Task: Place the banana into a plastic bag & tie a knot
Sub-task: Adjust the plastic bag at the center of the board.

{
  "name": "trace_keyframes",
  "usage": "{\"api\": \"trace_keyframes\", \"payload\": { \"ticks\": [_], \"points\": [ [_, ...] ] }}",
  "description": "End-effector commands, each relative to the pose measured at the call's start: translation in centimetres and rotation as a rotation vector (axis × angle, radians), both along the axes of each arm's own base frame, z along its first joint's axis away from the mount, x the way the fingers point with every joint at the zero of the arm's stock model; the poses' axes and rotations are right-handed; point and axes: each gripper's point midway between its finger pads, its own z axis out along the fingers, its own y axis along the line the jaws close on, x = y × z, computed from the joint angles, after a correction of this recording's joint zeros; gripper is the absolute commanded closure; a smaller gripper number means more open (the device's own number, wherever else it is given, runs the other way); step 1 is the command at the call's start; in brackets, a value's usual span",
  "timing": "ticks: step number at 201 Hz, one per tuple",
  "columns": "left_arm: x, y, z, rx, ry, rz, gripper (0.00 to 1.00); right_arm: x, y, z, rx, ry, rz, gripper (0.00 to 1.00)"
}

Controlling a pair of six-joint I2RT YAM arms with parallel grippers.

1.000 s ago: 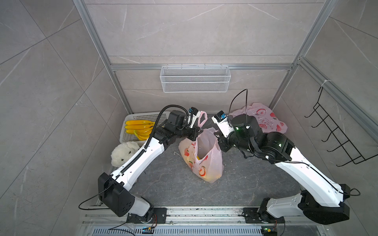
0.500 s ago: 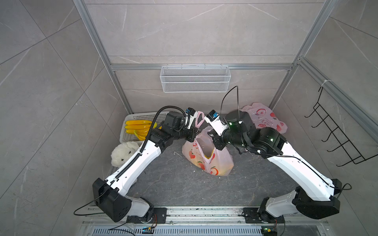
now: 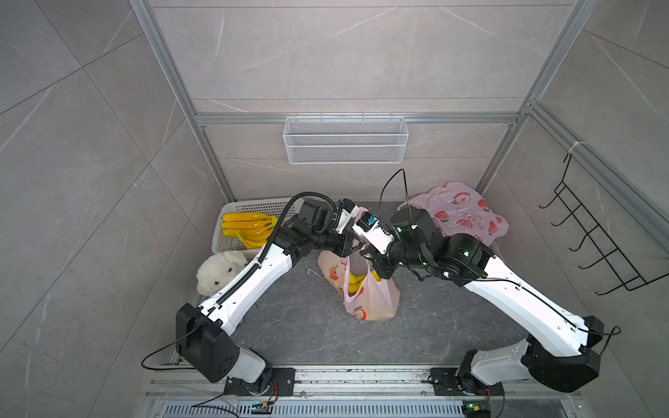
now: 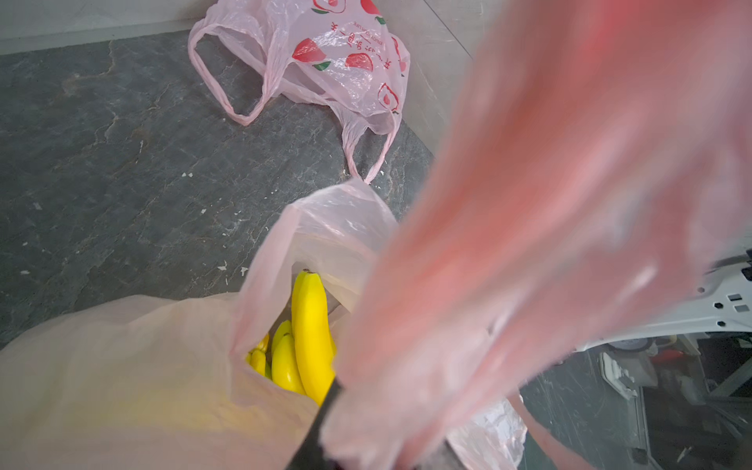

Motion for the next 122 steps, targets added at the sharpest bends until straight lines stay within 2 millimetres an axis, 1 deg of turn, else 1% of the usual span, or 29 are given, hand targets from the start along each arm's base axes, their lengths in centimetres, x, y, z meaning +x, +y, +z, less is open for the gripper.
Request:
{"api": "trace_keyframes", "payload": {
  "ticks": [1,19,38,71,101,122],
  "points": [
    [-2.1,-0.1,0.8,-0.040,-0.018,-0.087,0.72,0.8,-0.6,1.6,0.054,-0.021,-0.034,1.00],
    [-2.6,0.0,0.7,-0.048,-0.017,-0.103,0.70,1.2,-0.7,1.8,0.060,-0.017,-0.044,1.00],
    [-3.2,0.0,0.6,-0.056,-0.010,-0.123,0.69,1.4,-0.6,2.0,0.063,-0.019,-0.042,1.00],
    [-3.9,0.0,1.1,-0.083,-0.020,-0.147,0.66,1.7,-0.3,1.5,0.038,-0.017,-0.032,1.00],
    [-4.1,0.0,1.3,-0.091,-0.018,-0.160,0.60,2.0,0.0,1.1,0.018,-0.020,-0.027,1.00],
    [-4.3,0.0,1.3,-0.096,-0.013,-0.168,0.56,2.6,0.0,1.0,0.005,-0.032,-0.048,1.00]
  ]
}}
